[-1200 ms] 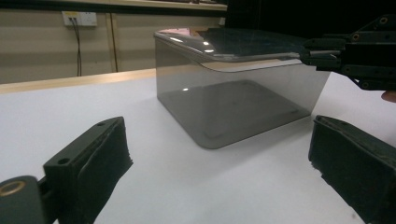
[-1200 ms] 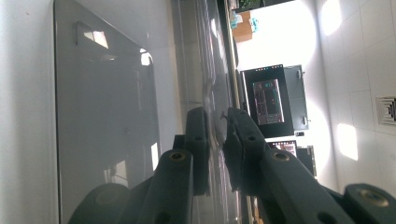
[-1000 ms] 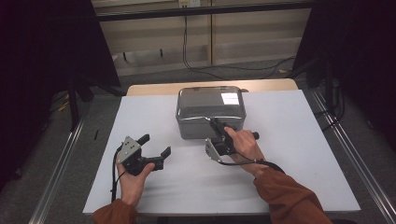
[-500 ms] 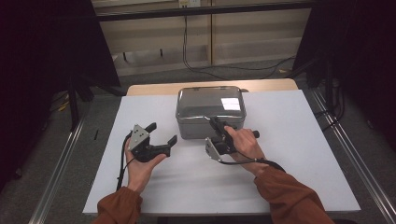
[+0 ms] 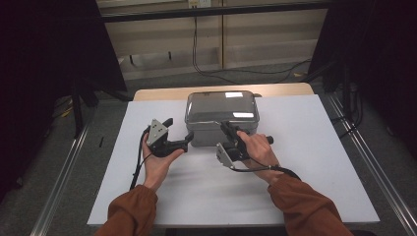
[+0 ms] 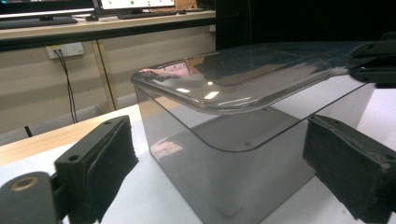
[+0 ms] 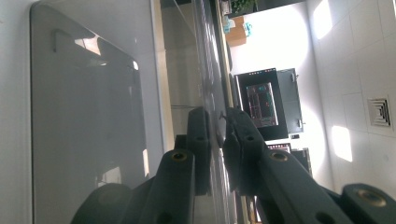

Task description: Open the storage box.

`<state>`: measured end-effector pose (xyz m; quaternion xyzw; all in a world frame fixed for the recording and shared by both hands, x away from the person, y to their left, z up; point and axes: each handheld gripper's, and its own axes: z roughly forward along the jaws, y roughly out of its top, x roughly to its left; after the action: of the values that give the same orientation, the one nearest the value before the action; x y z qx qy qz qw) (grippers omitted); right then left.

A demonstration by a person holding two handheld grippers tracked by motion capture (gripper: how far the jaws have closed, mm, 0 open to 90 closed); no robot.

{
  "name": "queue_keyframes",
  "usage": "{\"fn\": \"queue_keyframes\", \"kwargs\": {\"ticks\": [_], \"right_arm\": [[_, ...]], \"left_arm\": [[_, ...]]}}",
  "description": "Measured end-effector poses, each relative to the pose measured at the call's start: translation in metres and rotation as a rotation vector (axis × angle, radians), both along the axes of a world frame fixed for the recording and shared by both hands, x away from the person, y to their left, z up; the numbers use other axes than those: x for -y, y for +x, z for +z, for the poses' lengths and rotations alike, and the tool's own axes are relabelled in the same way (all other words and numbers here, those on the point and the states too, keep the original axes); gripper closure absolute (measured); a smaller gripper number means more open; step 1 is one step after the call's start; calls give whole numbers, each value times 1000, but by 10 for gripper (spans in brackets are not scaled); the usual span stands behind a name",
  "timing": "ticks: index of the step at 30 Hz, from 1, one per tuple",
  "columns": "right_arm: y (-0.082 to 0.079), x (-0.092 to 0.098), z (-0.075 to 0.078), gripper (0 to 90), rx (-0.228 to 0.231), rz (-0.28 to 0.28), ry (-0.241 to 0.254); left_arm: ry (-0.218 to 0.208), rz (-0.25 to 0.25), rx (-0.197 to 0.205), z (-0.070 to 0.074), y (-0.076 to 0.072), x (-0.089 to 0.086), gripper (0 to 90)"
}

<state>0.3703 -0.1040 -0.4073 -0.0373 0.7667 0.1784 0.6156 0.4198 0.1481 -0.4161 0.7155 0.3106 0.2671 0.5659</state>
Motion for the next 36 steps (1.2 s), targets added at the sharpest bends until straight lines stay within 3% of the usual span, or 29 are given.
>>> {"fn": "queue_keyframes", "kwargs": {"ticks": [6,7,13,14,16,18,20,25,30,34,36], "right_arm": [[1,0,4,811,6,5,3],[1,0,5,813,9,5,-3],[3,1,10,814,13,6,-2],[3,1,11,814,9,9,-1],[4,2,12,814,10,11,-4],[4,2,13,814,10,14,-5],[4,2,14,815,9,14,0],[5,2,13,807,-10,17,21],[5,2,14,805,-10,19,37],[6,3,15,806,-13,18,31],[6,4,16,803,-16,18,44]], "left_arm": [[7,3,18,-3,9,4,152],[24,7,20,-3,12,5,154],[11,-20,27,-1,22,9,239],[27,-15,27,1,25,12,233],[21,-28,29,3,27,15,235],[36,-14,62,5,29,17,236],[15,-20,56,6,32,17,269],[46,-28,78,4,32,20,343],[68,-32,116,6,33,24,332],[98,-37,125,9,37,27,301],[89,-36,123,9,39,27,306]]}}
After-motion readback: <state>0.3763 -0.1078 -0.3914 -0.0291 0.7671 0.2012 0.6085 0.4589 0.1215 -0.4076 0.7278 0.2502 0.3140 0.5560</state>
